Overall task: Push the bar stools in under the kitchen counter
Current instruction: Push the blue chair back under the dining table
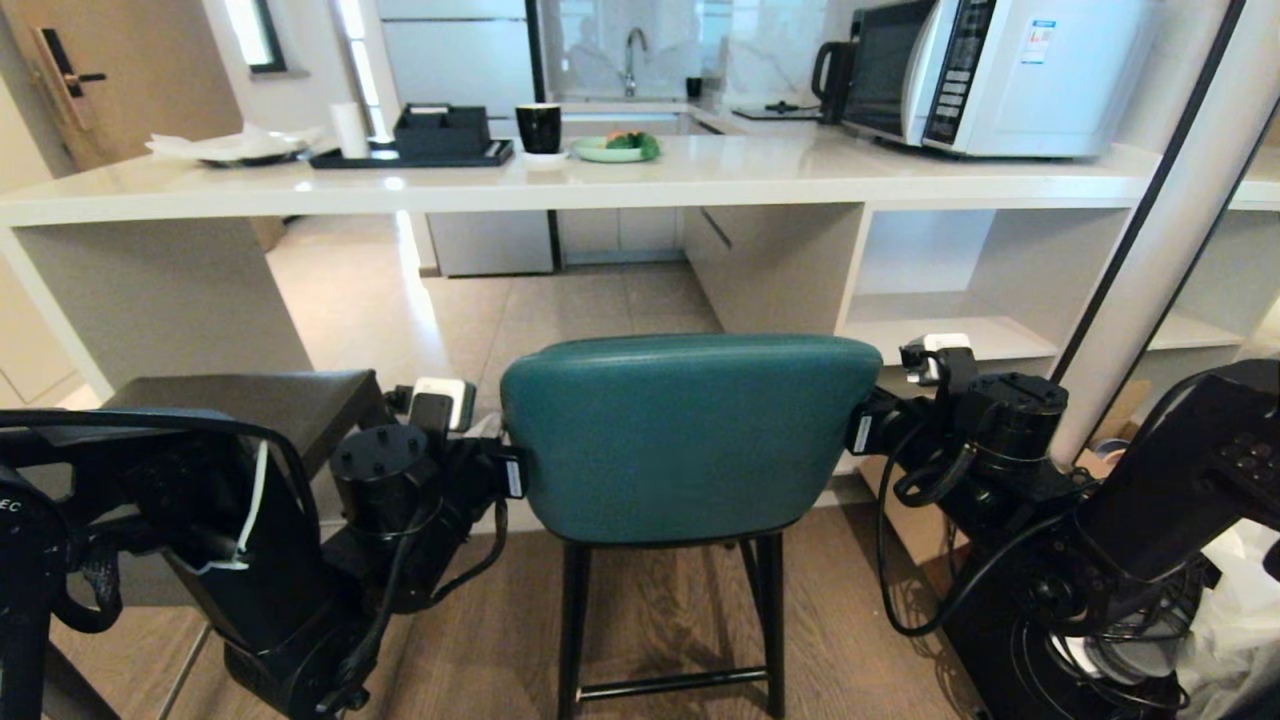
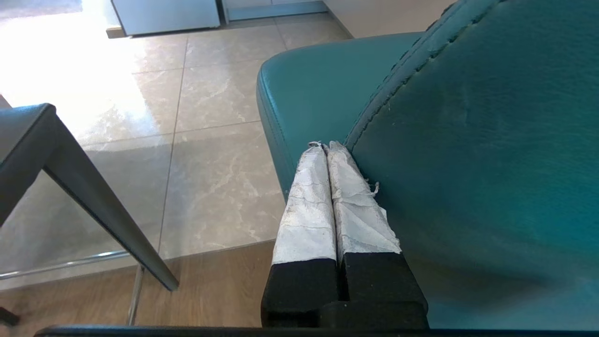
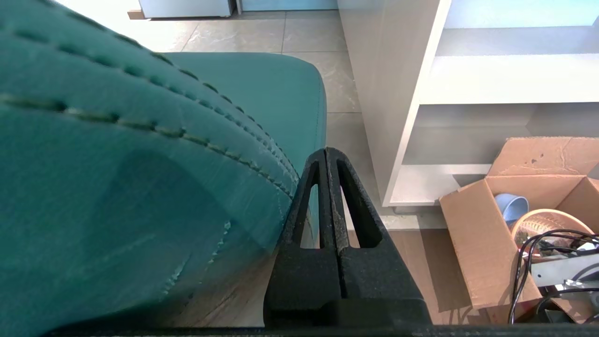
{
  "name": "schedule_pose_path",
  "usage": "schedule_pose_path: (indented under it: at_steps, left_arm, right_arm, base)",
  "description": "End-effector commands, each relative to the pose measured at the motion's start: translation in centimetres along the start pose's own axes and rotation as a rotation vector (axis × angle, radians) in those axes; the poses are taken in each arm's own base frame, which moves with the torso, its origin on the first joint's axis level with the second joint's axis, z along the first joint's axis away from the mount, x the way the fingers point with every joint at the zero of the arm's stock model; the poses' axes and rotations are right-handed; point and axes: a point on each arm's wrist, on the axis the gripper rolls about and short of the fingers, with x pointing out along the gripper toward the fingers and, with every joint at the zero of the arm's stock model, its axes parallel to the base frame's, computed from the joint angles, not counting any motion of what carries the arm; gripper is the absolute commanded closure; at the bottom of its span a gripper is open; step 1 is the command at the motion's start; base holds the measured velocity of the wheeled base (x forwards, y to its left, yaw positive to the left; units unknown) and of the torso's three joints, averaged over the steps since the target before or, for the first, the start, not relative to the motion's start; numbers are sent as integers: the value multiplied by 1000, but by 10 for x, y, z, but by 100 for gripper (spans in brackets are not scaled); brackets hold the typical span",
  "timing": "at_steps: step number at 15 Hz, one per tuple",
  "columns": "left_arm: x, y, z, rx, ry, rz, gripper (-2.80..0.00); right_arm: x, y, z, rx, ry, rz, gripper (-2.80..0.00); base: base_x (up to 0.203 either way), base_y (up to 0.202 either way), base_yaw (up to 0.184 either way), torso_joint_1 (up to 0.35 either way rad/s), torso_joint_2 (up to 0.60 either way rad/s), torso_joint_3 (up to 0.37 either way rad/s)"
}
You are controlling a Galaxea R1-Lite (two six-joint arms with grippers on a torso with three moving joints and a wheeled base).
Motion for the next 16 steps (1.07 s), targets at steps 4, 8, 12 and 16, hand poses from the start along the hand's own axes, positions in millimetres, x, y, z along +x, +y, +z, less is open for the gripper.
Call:
schedule_pose_path:
  at_steps: [4, 8, 12, 16]
  left_arm:
    - [-1, 1, -1, 0, 1, 9, 0]
    - [-3, 1, -3, 3, 10, 6, 0]
    - [-5, -1, -5, 7, 19, -1, 0]
    - [-7, -1, -7, 9, 29, -2, 0]
  right_arm:
    - [0, -3, 4, 7, -18, -24, 0]
    - [0, -3, 3, 5, -15, -24, 0]
    - [0, -3, 2, 7, -13, -24, 0]
    - [-2, -4, 0, 5, -3, -26, 0]
  base:
    - [0, 0, 0, 0, 0, 0]
    - [108, 0, 1, 0, -1, 5]
    - [165, 0, 3, 8, 2, 2]
    - [0, 0, 0, 0, 0, 0]
